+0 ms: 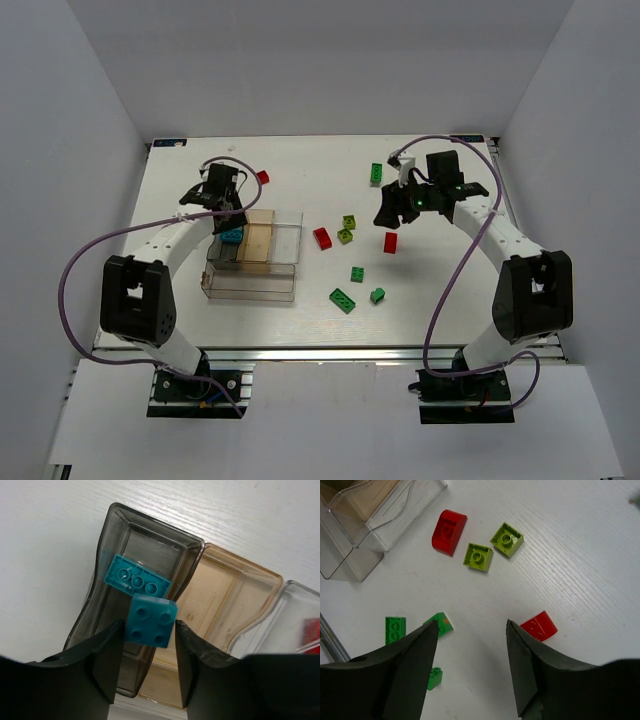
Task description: Sort the legos into containers by color
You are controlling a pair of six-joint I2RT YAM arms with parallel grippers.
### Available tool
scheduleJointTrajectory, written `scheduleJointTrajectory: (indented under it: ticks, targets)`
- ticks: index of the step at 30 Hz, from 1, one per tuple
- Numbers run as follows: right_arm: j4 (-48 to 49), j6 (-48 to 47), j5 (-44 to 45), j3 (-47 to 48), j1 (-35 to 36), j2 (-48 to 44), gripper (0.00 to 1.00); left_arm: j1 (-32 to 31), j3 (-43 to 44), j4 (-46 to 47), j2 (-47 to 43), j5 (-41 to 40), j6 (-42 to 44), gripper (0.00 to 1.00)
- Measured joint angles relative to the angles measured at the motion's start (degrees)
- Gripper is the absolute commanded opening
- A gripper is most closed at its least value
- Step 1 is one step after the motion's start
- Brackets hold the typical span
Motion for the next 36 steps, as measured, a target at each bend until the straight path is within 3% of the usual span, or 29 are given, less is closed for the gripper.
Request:
scheduleJointTrajectory:
  ticks: [4, 8, 12, 16, 17, 23, 29, 36]
  targets:
    - [-2.01, -1.75, -0.52, 1.27, 0.13, 1.18, 0.70, 0.00, 0.11, -0.20, 2.45, -0.20, 0.02, 0.75]
    - [-4.85, -3.72, -0.98, 5.49, 1.38, 6.60, 0.70, 0.00, 1.64, -1.40, 3.32, -0.17, -0.11, 0.78]
    - [-6.86, -5.07, 0.13, 7.82, 4.81, 11.26, 0.68, 0.00, 3.30, -1.53, 1.25, 0.33, 0.02, 0.74]
    - [-7.15, -5.14, 3.26, 8.11, 10.23, 12.46, 0.62, -0.13, 0.52, 0.50, -7.58, 3.72, -0.66, 0.57]
    - [-6.97, -4.79, 4.46, 8.63, 11.63, 12.76, 0.61, -0.13, -1.25, 1.62, -10.84, 4.92, -1.03, 0.57]
    - [-3.19, -0.59, 11.89, 12.41, 18.82, 16.74, 0.66, -0.31, -13.94, 4.66, -33.48, 10.54, -6.03, 0.77]
    - [-0.22, 5.92, 17.97, 16.37, 21.57, 24.13, 0.69, -0.39, -21.94, 1.70, -46.21, 11.76, -11.06, 0.78]
    - [0.74, 10.08, 21.86, 20.92, 22.99, 30.91, 0.70, -0.39, -22.21, -2.47, -50.05, 11.82, -13.73, 0.79]
